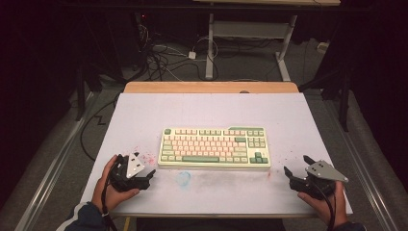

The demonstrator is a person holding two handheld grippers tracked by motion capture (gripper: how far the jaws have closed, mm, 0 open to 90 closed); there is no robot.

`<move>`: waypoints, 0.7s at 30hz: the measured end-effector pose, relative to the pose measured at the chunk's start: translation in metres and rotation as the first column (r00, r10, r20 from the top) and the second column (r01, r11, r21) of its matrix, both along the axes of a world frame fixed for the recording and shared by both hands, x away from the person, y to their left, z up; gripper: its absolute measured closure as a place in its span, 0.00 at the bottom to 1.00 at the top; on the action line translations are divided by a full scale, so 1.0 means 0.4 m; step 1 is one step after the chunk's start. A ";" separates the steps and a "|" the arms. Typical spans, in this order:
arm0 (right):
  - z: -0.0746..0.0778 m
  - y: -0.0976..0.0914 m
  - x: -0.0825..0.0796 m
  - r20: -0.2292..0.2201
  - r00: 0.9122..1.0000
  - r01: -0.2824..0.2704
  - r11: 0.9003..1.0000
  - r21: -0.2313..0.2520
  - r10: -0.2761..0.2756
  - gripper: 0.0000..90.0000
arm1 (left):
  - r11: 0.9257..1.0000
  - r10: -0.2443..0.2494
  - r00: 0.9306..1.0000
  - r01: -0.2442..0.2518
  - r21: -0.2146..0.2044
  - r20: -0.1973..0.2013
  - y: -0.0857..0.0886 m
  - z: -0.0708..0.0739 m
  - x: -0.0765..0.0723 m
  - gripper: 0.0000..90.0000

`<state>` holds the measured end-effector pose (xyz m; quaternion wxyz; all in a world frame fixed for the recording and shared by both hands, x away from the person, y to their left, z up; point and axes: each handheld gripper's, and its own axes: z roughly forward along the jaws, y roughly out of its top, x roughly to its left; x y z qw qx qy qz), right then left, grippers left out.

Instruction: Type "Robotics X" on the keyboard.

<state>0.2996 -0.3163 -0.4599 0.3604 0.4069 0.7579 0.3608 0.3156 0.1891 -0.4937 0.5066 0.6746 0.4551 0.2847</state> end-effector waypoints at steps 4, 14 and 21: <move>0.000 0.009 -0.003 0.013 1.000 -0.019 1.000 0.001 0.019 0.24 | 1.000 -0.006 1.000 0.005 0.005 0.024 -0.003 0.006 -0.001 0.19; 0.011 0.026 -0.011 0.035 0.999 -0.031 0.999 0.009 0.030 0.22 | 1.000 -0.014 0.999 0.013 0.020 0.029 -0.003 0.003 -0.001 0.19; 0.010 0.029 -0.011 0.034 0.999 -0.038 0.999 0.000 0.038 0.22 | 1.000 -0.018 1.000 0.017 0.020 0.022 -0.007 0.002 0.001 0.18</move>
